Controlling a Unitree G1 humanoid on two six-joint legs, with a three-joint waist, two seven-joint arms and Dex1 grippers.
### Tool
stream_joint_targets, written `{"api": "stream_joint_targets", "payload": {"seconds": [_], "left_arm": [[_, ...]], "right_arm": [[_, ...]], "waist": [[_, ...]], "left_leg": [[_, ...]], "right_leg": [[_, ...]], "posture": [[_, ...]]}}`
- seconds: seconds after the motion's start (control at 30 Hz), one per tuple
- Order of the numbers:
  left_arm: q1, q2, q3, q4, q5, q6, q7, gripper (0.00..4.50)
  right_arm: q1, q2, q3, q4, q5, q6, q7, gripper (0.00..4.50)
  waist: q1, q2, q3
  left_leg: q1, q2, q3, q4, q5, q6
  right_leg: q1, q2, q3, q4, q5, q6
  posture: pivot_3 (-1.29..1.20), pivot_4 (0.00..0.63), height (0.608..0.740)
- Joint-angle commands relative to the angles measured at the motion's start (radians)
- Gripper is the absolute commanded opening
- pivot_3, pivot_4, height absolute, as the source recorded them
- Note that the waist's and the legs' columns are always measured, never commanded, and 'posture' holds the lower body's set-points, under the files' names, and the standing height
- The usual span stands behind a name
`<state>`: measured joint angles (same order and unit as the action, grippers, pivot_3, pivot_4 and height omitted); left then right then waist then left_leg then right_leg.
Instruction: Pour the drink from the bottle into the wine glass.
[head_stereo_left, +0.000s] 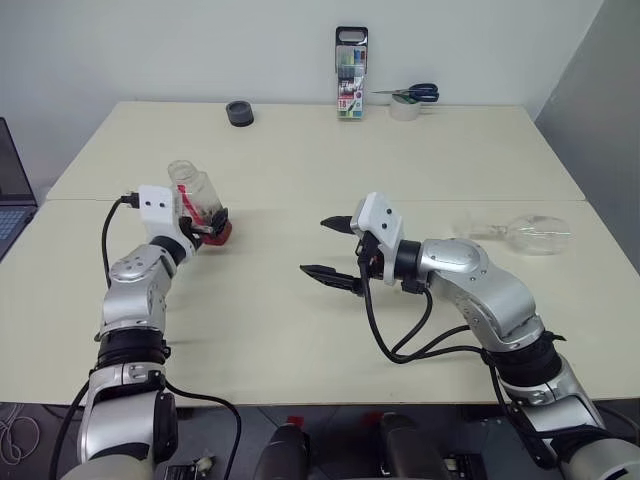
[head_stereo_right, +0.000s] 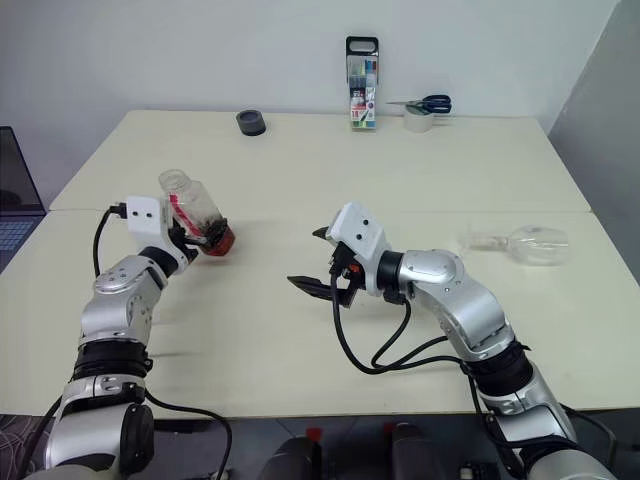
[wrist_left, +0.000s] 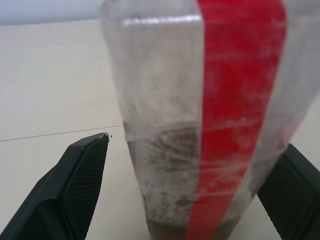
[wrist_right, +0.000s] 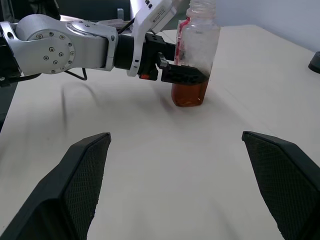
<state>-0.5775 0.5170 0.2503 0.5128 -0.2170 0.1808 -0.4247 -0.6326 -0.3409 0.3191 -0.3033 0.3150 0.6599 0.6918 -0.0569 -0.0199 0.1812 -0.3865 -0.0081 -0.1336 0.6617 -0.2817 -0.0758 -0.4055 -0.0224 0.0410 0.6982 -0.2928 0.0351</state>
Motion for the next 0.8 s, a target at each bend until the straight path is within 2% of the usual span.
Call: {"api": "stream_joint_targets", "payload": {"seconds": [0.03, 0.27, 0.4, 0.6, 0.73, 0.8], "left_arm": [[0.033, -0.01, -0.013, -0.031, 0.027, -0.06, 0.012, 4.48], [0.108, -0.034, -0.01, -0.045, 0.036, -0.126, 0.012, 4.48], [0.214, -0.038, 0.012, -0.141, 0.026, -0.129, 0.027, 4.48], [0.393, -0.031, -0.013, -0.371, 0.002, -0.085, -0.024, 4.48], [0.461, 0.016, -0.05, -0.458, -0.022, -0.083, -0.162, 4.48], [0.477, 0.042, -0.074, -0.499, -0.056, -0.073, -0.25, 4.48]], "right_arm": [[0.032, -0.012, 0.009, -0.03, -0.042, -0.051, -0.013, 4.5], [0.142, -0.044, -0.003, -0.07, -0.116, -0.139, -0.045, 4.5], [0.246, -0.064, -0.043, -0.144, -0.122, -0.154, -0.079, 4.5], [0.402, -0.083, -0.152, -0.326, -0.109, -0.037, -0.182, 4.5], [0.485, -0.077, -0.245, -0.431, -0.055, 0.106, -0.235, 4.5], [0.522, -0.047, -0.338, -0.45, -0.013, 0.192, -0.28, 4.5]], "waist": [[0.0, 0.0, 0.0], [0.002, 0.0, 0.0], [0.001, 0.0, 0.0], [0.009, 0.0, 0.0], [0.016, 0.0, 0.0], [0.021, 0.0, 0.0]], "left_leg": [[0.0, 0.0, 0.0, 0.0, 0.0, 0.0], [0.0, 0.0, 0.0, 0.0, 0.0, 0.0], [0.0, 0.0, 0.0, -0.001, 0.0, 0.0], [0.0, 0.001, 0.0, -0.001, -0.002, 0.003], [0.001, 0.001, 0.0, -0.001, -0.002, 0.003], [0.001, 0.001, 0.001, -0.001, -0.002, 0.003]], "right_leg": [[0.0, 0.0, 0.0, 0.0, 0.0, 0.0], [0.0, 0.0, 0.0, 0.0, 0.0, 0.0], [0.0, 0.0, 0.001, -0.001, 0.0, 0.0], [0.0, -0.001, 0.001, -0.001, 0.0, 0.0], [0.001, 0.0, 0.0, -0.001, 0.0, 0.0], [0.001, 0.0, 0.0, -0.001, 0.0, 0.0]], "posture": [[0.0, 0.15, 0.74], [0.0, 0.15, 0.74], [0.0, 0.15, 0.74], [0.0, 0.15, 0.74], [0.0, 0.15, 0.74], [0.0, 0.15, 0.74]]}}
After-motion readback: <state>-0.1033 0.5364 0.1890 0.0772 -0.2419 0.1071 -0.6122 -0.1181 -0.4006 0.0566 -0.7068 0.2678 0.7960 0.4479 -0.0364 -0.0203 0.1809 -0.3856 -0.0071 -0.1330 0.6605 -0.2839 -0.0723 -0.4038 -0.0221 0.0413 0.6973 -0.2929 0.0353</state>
